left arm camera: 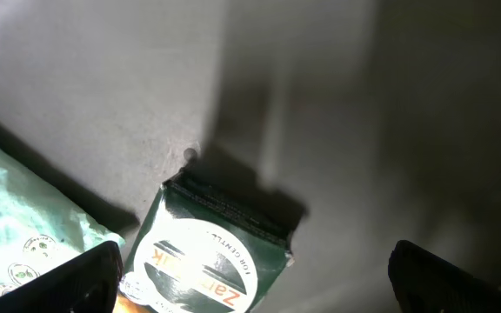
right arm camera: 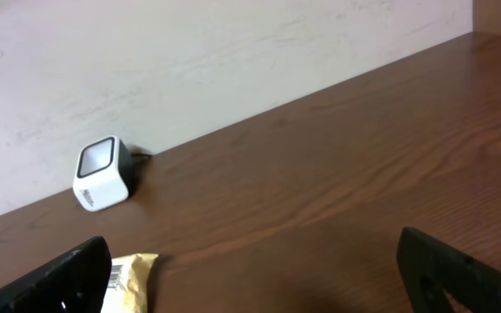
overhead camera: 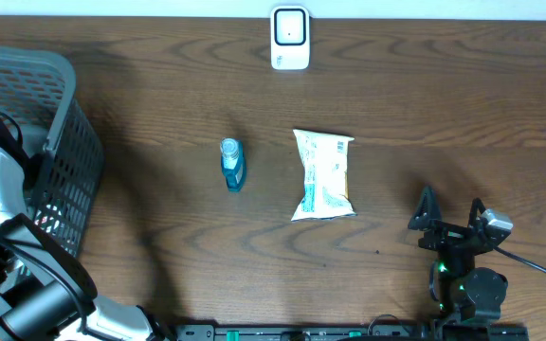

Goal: Scan the item barcode

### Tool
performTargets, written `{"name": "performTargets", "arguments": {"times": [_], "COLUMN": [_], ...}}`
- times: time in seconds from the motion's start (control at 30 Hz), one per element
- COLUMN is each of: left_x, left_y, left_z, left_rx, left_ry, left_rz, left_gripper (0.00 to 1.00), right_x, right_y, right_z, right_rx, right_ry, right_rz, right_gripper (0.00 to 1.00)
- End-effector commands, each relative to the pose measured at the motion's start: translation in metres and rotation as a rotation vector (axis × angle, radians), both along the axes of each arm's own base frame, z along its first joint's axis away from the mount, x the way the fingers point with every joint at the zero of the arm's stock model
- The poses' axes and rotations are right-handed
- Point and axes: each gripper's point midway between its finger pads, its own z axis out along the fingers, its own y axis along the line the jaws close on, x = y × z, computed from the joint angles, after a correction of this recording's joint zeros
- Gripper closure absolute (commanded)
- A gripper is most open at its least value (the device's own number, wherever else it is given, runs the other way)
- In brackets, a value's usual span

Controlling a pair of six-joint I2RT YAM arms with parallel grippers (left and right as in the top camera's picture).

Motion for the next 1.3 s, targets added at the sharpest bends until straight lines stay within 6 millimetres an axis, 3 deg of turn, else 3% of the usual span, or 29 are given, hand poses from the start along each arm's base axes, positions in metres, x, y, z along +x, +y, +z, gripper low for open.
{"name": "performTargets", "arguments": {"times": [0.0, 0.13, 0.37, 0.63, 0.7, 0.73, 0.9, 1.1, 1.27], "left_x": [-0.012, -0.025, -0.048, -0.045, -0.045, -0.045, -0.041, -0.029, -0.006], "left_y": [-0.001, 0.001, 0.010, -0.007, -0.008, -0.008, -0.012, -0.001, 0.021], "left_z": [-0.015, -0.027, -0.052, -0.069, -0.069, -0.069, -0.069, -0.044, 0.014], "left_rx": [-0.013, -0.028, -0.059, -0.142, -0.143, -0.146, -0.171, -0.144, -0.065], "left_ry": [0.070, 0.105, 0.077, 0.008, 0.008, 0.006, -0.017, -0.045, -0.128], "left_rz": [-0.058, -0.094, 0.004, -0.004, -0.003, -0.003, -0.001, -0.003, -0.010], "left_gripper": [0.02, 0.02, 0.02, 0.02, 0.19, 0.22, 0.22, 0.26, 0.27], "right_x": [0.000, 0.000, 0.000, 0.000, 0.000, 0.000, 0.000, 0.000, 0.000], "right_y": [0.001, 0.001, 0.001, 0.001, 0.001, 0.001, 0.001, 0.001, 0.001], "right_z": [0.000, 0.000, 0.000, 0.000, 0.000, 0.000, 0.000, 0.000, 0.000], "right_rx": [-0.015, -0.015, -0.015, -0.015, -0.015, -0.015, -0.015, -0.015, -0.015], "right_ry": [0.002, 0.002, 0.002, 0.002, 0.002, 0.002, 0.002, 0.002, 0.002], "right_rz": [0.003, 0.003, 0.003, 0.003, 0.003, 0.003, 0.003, 0.003, 0.003], "right_gripper": [0.01, 0.01, 0.01, 0.01, 0.01, 0.01, 0.01, 0.01, 0.01]}}
